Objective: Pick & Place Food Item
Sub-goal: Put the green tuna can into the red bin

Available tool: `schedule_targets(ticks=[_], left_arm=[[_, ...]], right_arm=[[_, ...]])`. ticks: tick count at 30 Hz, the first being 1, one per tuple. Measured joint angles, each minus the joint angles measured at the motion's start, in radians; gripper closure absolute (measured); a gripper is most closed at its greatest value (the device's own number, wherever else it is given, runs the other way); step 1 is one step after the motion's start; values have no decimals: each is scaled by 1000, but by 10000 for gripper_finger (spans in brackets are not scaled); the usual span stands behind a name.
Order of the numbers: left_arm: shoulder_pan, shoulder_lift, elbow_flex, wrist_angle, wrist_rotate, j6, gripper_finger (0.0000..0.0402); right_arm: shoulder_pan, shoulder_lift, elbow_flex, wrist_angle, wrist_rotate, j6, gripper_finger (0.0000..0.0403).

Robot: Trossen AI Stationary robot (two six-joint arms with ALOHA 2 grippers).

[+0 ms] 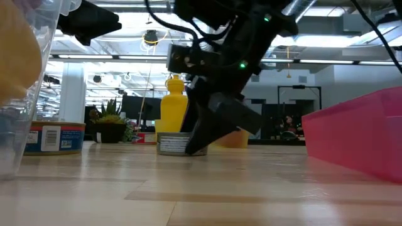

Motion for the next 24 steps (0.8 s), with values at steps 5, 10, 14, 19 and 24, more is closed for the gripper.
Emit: schedule_targets(ticks=[5,10,14,19,24], left_arm=[[-3,0,0,-1,34,-6,257],[-3,0,0,-1,51,-10,258],[-3,0,0,-1,51,-26,259],[-3,0,0,-1,51,-28,259],[-3,0,0,-1,51,-28,263]], right_arm=[[30,22,67,-123,61,13,294],[57,15,67,-152,62,60,388],[76,19,67,-170,98,115,400],[124,24,61,-189,263,125,402],[152,29,86,-287,316,185,403]])
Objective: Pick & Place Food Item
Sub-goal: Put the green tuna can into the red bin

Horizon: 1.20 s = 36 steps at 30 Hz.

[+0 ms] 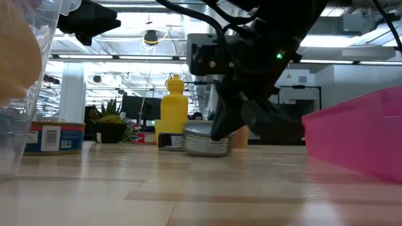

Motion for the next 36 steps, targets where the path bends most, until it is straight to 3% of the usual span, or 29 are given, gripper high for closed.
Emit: schedule_targets(ticks=[14,21,36], left_arm=[[0,0,0,-2,1,0,264],[0,0,0,-5,41,-7,264],[0,0,0,-9,44,-7,264]], right_arm=[[72,-1,354,-575,47,261,403],[144,-3,496,-896,-52,537,403],[267,-13,479,-914,-368,883,403]])
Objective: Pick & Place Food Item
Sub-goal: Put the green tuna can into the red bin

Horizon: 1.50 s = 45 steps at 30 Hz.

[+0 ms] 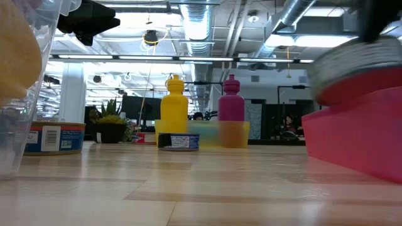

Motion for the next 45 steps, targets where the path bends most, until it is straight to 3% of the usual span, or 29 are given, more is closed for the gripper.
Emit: schedule_targets(ticks=[12,22,28,38,45], left_arm=[[0,0,0,0,0,0,264],[0,0,0,1,0,0,264],[0,0,0,0,0,0,264],[0,0,0,0,0,0,264],[0,0,0,0,0,0,264]], right_arm=[[56,0,0,0,-213,111,403],[13,10,-6,57,-195,6,403],[-41,11,-92,159,-204,-81,403],[-61,11,-151,176,-204,-96,401],[-56,11,-151,178,-208,-26,356]])
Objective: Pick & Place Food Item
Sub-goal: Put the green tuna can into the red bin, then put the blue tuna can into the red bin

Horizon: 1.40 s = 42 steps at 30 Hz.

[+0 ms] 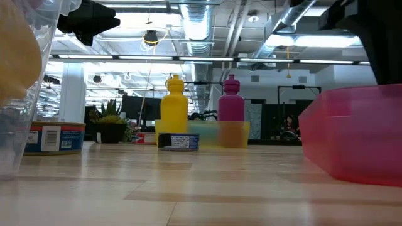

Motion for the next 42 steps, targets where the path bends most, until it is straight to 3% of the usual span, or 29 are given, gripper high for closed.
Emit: schedule_targets(ticks=[9,16,24,29,35,42], left_arm=[[0,0,0,0,0,0,264],[0,0,0,-28,0,-23,264],[0,0,1,-66,-9,-68,238],[0,0,1,-101,-27,-69,206],[0,0,1,-114,-27,-79,177],[0,0,1,-114,-27,-79,165]], right_arm=[[-9,0,20,-28,28,30,228],[-41,-2,112,-81,350,-55,158],[-181,-1,133,47,509,-337,116],[-292,-2,104,265,526,-605,106],[-414,-2,-34,514,363,-840,106],[-502,0,-199,744,285,-988,108]])
